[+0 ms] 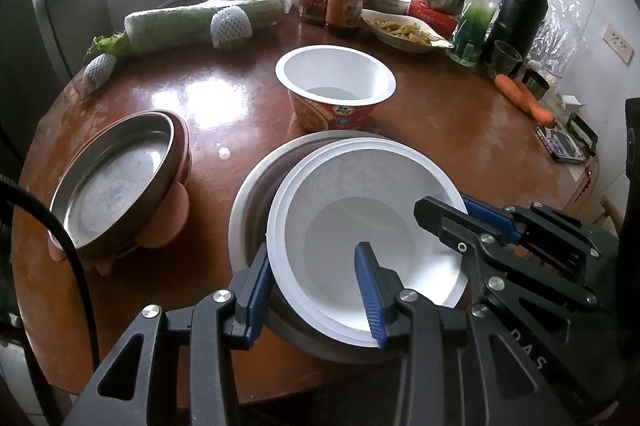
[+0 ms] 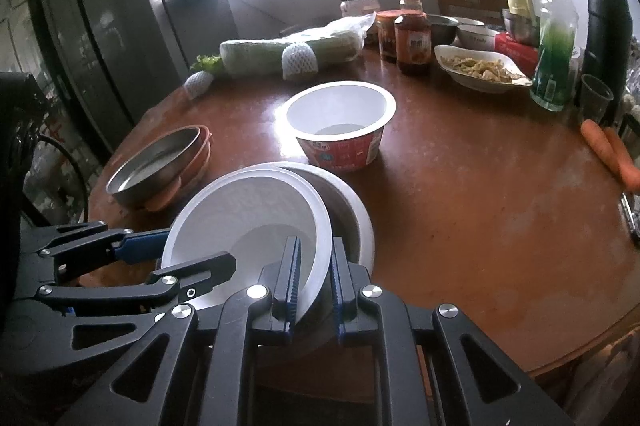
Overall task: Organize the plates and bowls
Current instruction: 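Lift the white paper bowl with the right gripper and lower it into the steel bowl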
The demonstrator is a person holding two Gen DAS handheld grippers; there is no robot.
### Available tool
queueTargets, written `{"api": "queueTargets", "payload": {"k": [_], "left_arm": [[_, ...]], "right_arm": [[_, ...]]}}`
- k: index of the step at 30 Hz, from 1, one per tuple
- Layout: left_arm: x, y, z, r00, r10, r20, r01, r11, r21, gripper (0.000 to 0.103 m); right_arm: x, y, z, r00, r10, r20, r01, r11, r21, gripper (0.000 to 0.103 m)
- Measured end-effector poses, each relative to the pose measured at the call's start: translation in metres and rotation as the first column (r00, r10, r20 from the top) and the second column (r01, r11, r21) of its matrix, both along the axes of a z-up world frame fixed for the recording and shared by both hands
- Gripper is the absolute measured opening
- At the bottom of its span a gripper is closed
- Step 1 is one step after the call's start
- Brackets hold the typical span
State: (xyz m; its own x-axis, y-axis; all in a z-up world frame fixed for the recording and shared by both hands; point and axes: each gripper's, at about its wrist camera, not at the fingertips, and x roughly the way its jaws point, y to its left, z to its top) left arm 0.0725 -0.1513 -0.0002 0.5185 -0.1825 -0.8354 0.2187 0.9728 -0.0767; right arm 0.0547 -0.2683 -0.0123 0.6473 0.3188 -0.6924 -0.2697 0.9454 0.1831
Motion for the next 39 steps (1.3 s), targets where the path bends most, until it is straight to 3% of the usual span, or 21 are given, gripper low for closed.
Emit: {"api": "queueTargets", "payload": {"k": [20, 39], "left_arm": [[0.002, 0.001, 0.001, 1.0, -0.001, 0.018, 0.001, 1.0, 0.001, 0.041], [-0.003, 0.009, 0.016, 0.996, 0.032, 0.087, -0.032, 0.999, -0.004, 0.041]], "right_arm": [[0.0, -0.002, 0.0, 1.0, -0.005, 0.006, 0.005, 1.0, -0.004, 0.017], [-0.002, -0.005, 0.006, 0.999, -0.023, 0.029, 0.023, 1.0, 0.01, 0.032]]}}
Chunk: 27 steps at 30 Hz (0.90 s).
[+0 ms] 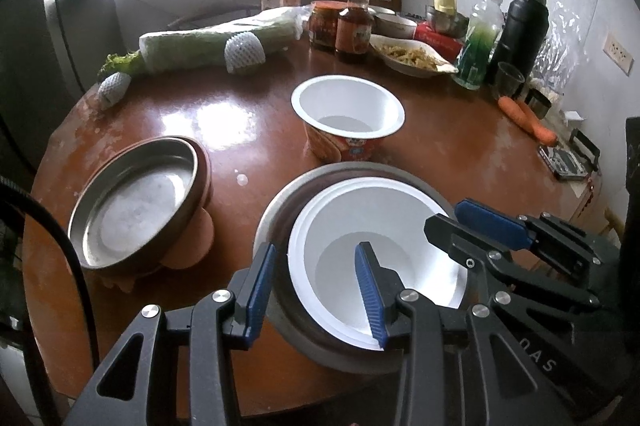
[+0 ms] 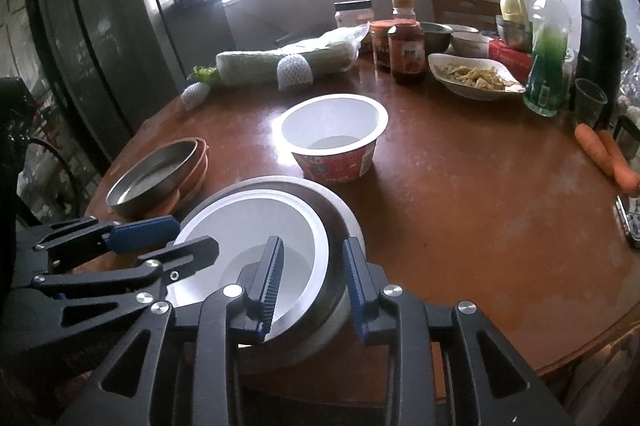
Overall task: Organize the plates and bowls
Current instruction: 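Lift the white paper bowl with the right gripper and lower it into the steel bowl, then open the right gripper and move it to the second white paper bowl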
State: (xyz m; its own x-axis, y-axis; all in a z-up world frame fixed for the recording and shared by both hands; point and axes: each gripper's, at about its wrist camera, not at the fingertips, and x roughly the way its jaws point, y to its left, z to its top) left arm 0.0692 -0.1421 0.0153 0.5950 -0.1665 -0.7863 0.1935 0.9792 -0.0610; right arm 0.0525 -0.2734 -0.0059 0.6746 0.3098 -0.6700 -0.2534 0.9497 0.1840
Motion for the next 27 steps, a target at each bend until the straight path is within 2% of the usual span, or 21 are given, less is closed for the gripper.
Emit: {"api": "queueTargets", "payload": {"k": [6, 8, 10, 17, 27], "left_arm": [[-0.003, 0.003, 0.007, 1.0, 0.007, 0.026, -0.007, 1.0, 0.003, 0.042], [-0.004, 0.003, 0.009, 0.999, 0.011, 0.032, -0.011, 1.0, 0.004, 0.042], [-0.004, 0.004, 0.01, 0.999, 0.015, 0.037, -0.015, 1.0, 0.004, 0.042], [-0.001, 0.006, 0.016, 0.998, 0.019, 0.053, -0.019, 1.0, -0.005, 0.043], [0.024, 0.007, 0.032, 0.995, 0.006, 0.104, -0.001, 0.999, -0.041, 0.043]], "right_arm": [[-0.001, -0.001, 0.002, 1.0, -0.006, 0.004, 0.006, 1.0, 0.015, 0.033], [-0.001, -0.002, 0.003, 1.0, -0.01, 0.005, 0.01, 1.0, 0.013, 0.035], [-0.003, -0.002, 0.004, 1.0, -0.016, 0.012, 0.016, 1.0, 0.01, 0.041], [-0.006, -0.007, 0.012, 0.998, -0.042, 0.046, 0.041, 0.999, 0.018, 0.047], [0.008, -0.018, 0.023, 0.992, -0.097, 0.08, 0.095, 0.995, 0.03, 0.053]]}}
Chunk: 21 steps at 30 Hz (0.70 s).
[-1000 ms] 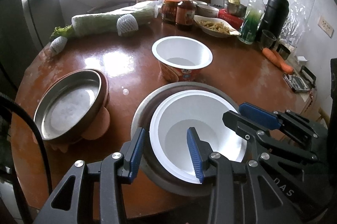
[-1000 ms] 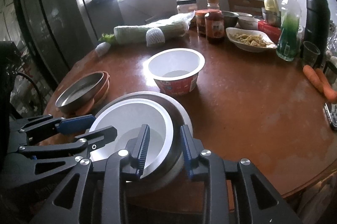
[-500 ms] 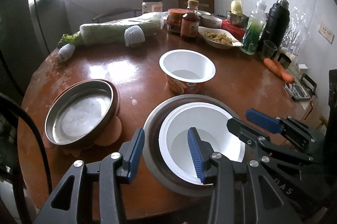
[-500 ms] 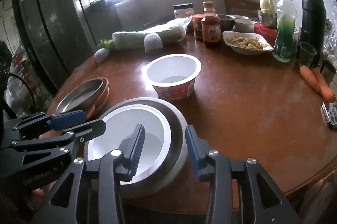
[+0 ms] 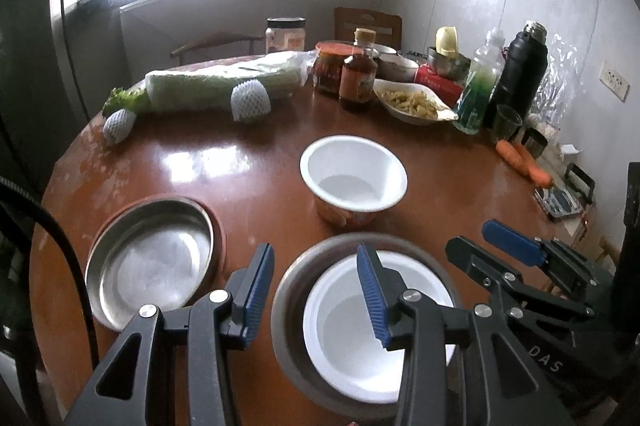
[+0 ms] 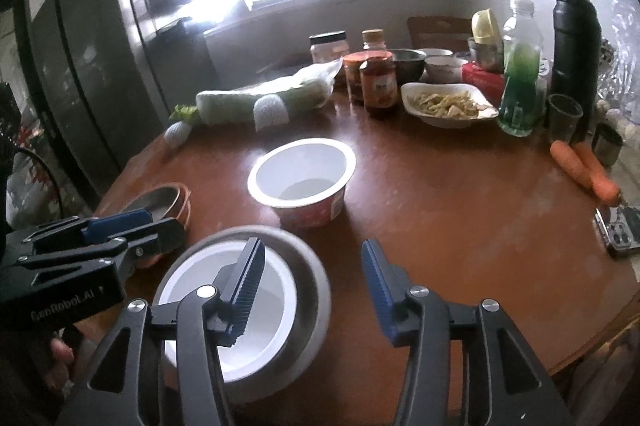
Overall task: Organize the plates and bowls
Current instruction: 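Open the right gripper and move it to the second white paper bowl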
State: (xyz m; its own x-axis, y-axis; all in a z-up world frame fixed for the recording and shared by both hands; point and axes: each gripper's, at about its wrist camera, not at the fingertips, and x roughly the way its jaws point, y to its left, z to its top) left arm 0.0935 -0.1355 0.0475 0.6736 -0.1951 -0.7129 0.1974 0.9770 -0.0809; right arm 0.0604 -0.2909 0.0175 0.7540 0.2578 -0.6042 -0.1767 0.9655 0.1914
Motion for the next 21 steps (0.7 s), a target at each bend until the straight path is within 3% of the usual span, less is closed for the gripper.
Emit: {"api": "queueTargets", "payload": {"k": [21], "left_arm": [[0.091, -0.009, -0.02, 0.997, -0.009, -0.081, 0.005, 0.999, -0.045, 0.044]], "right_arm": [[0.086, -0.01, -0.013, 0.998, -0.042, -0.04, 0.043, 0.999, 0.006, 0.055]]}}
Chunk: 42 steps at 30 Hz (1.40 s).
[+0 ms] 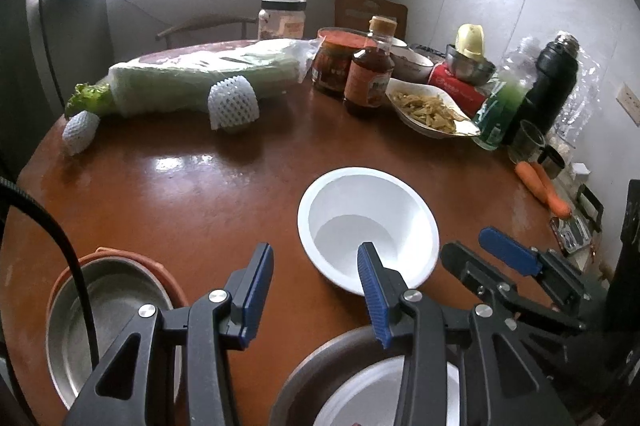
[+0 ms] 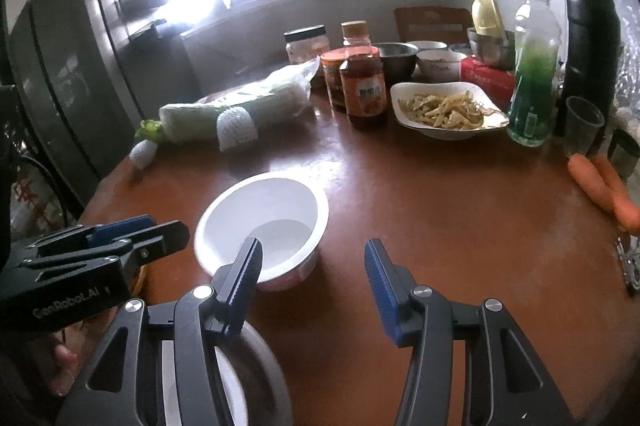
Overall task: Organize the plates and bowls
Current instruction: 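Open the right gripper and move it to the second white paper bowl, then close the right gripper on the second white paper bowl rim, then carry the second white bowl with the right gripper and nest it in the first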
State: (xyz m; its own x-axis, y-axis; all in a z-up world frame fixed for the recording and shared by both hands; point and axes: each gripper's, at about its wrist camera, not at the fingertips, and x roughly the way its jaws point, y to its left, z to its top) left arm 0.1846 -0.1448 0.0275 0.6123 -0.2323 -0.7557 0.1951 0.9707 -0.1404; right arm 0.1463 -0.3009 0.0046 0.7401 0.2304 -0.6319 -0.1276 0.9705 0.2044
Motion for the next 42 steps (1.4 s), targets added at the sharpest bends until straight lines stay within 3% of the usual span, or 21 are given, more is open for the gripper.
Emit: {"api": "queueTargets", "payload": {"k": [14, 22, 28, 42], "left_arm": [[0.031, -0.009, -0.022, 0.997, 0.028, -0.076, -0.026, 0.999, 0.03, 0.044], [0.039, -0.012, -0.033, 0.992, 0.042, -0.121, -0.038, 0.999, 0.032, 0.044], [0.04, -0.011, -0.04, 0.986, 0.045, -0.162, -0.047, 0.999, -0.01, 0.043], [0.019, -0.003, -0.01, 0.996, 0.029, -0.079, -0.034, 0.998, -0.061, 0.04]], "right_arm": [[0.036, 0.003, -0.024, 0.996, 0.051, -0.07, -0.05, 0.999, 0.017, 0.055], [0.04, 0.01, -0.026, 0.995, 0.087, -0.056, -0.087, 0.996, 0.006, 0.032], [0.039, 0.013, -0.026, 0.993, 0.1, -0.055, -0.101, 0.995, -0.011, 0.023], [0.022, 0.019, 0.0, 0.994, 0.112, 0.0, -0.112, 0.994, -0.013, 0.019]]}}
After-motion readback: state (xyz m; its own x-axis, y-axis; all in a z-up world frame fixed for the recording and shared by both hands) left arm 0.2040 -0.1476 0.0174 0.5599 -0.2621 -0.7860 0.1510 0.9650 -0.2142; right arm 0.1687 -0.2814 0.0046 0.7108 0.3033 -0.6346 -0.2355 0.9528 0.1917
